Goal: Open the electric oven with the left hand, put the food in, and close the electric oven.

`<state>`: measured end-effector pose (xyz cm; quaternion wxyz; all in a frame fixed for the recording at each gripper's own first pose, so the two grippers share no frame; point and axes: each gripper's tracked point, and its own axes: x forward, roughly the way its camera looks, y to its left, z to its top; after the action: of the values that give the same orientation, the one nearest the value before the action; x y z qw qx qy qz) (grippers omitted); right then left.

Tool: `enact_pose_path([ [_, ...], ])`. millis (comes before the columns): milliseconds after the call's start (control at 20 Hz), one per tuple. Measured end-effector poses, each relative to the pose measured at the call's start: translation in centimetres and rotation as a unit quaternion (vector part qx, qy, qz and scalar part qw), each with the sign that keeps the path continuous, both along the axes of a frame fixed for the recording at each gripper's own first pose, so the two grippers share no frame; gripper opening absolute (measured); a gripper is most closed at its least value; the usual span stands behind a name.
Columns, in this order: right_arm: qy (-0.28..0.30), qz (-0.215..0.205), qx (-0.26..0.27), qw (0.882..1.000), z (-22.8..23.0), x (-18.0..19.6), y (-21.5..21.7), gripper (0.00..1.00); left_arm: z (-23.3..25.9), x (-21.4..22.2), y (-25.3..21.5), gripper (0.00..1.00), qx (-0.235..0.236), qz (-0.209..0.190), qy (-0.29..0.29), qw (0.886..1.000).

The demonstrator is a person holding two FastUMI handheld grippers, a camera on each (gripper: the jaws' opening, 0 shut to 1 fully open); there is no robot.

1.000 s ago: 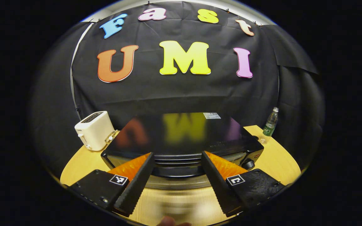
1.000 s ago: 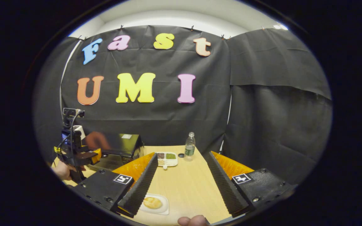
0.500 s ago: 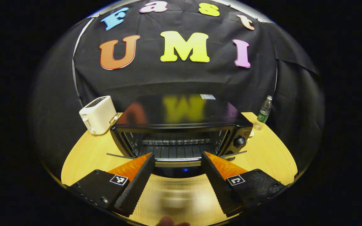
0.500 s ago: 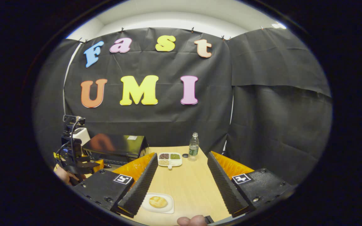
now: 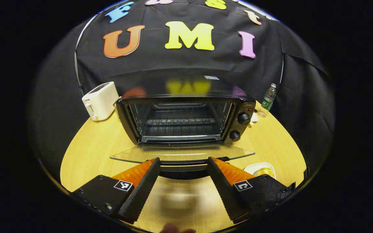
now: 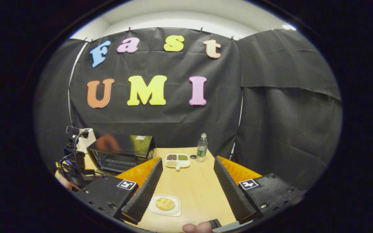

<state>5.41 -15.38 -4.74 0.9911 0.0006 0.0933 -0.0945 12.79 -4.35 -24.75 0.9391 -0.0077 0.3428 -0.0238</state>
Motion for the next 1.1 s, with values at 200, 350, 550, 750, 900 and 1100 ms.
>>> enact_pose_path([
  [200, 0.004, -0.003, -0.001, 1.0, -0.4, -0.3, -0.2, 0.99, -3.3, -1.9, -0.1, 1.0, -0.024, 0.007, 0.052, 0.998],
  [350, 0.013, -0.002, 0.0, 1.0, -0.9, -0.2, -0.1, 0.99, -6.8, -2.5, 0.3, 0.95, -0.038, 0.021, 0.091, 0.995],
  [550, 0.025, -0.001, -0.01, 1.0, -1.6, -0.3, 0.1, 0.99, -8.4, -2.9, 0.7, 0.93, -0.035, 0.02, 0.107, 0.993],
  [750, 0.04, -0.003, -0.003, 0.999, -2.8, -0.5, 0.2, 0.99, -9.0, -3.4, 0.7, 0.94, -0.018, 0.012, 0.11, 0.994],
  [900, 0.046, -0.003, 0.005, 0.999, -3.5, -0.7, 0.4, 1.0, -8.7, -3.6, 0.7, 0.95, -0.015, 0.01, 0.106, 0.994],
  [1100, 0.056, -0.006, 0.016, 0.998, -4.7, -1.4, 0.5, 0.99, -8.1, -4.3, 1.1, 0.93, -0.023, 0.01, 0.101, 0.995],
])
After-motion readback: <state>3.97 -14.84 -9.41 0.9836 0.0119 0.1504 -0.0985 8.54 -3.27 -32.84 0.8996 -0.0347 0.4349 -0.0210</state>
